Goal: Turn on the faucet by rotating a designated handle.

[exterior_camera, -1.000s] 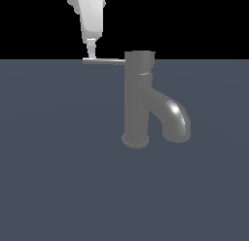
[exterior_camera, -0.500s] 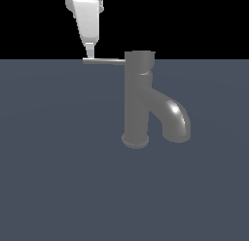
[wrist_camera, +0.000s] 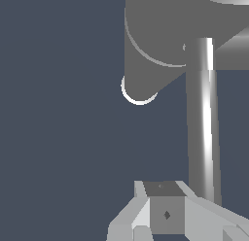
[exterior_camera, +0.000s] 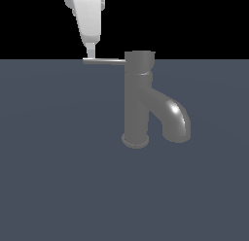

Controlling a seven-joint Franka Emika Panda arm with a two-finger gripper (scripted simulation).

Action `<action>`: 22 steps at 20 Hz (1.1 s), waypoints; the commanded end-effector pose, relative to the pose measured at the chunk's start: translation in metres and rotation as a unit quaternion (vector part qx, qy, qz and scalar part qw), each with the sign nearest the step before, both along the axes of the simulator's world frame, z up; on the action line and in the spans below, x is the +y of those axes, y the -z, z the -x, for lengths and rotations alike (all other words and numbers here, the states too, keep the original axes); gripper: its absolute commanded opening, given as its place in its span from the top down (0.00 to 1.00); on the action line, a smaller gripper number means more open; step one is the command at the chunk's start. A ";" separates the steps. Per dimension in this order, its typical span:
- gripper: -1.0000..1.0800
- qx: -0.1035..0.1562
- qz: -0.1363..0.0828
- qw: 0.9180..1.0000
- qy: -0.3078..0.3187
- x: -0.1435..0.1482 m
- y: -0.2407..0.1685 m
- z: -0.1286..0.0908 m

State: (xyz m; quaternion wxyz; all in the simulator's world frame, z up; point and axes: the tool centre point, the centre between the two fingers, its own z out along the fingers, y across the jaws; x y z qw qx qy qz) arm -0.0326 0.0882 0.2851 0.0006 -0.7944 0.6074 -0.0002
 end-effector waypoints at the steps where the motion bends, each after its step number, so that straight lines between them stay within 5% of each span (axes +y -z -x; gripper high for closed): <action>1: 1.00 0.001 0.000 1.000 0.000 -0.003 0.000 0.008; 22: 1.00 0.000 0.000 1.000 0.001 -0.026 0.000 0.072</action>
